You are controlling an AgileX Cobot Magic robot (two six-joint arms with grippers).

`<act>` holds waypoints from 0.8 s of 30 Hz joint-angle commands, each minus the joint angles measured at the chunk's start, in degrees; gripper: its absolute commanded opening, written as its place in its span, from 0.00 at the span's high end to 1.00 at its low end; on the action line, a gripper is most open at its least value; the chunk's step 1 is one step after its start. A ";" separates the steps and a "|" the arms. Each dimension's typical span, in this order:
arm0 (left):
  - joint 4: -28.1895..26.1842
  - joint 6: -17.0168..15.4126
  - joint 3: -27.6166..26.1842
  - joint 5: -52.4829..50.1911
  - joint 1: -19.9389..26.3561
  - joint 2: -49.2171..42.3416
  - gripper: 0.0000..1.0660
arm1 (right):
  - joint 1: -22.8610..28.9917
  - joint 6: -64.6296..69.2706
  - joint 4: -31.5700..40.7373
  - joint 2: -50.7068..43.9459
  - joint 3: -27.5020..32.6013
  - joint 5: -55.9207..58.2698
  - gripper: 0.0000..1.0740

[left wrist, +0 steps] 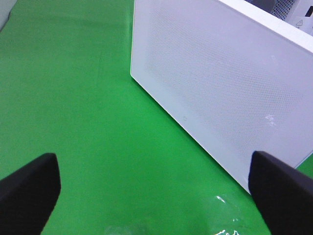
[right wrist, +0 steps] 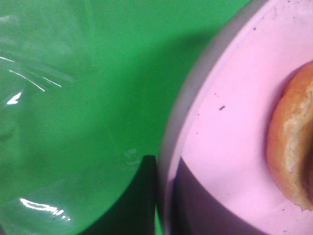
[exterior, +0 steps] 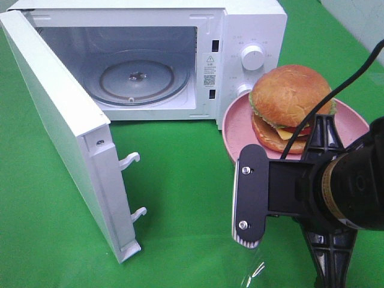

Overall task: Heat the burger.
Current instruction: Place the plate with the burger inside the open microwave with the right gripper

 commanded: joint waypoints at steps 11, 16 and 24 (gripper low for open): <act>-0.40 -0.06 0.17 -0.46 0.17 -0.06 0.09 | -1.66 -14.09 -2.35 -0.57 -0.06 -5.90 1.00; -0.40 -0.06 0.17 -0.46 0.17 -0.06 0.09 | -5.96 -24.64 0.29 -0.57 -0.06 -9.11 1.00; -0.40 -0.06 0.17 -0.46 0.17 -0.06 0.09 | -11.86 -40.34 5.96 -0.57 -0.06 -15.87 1.00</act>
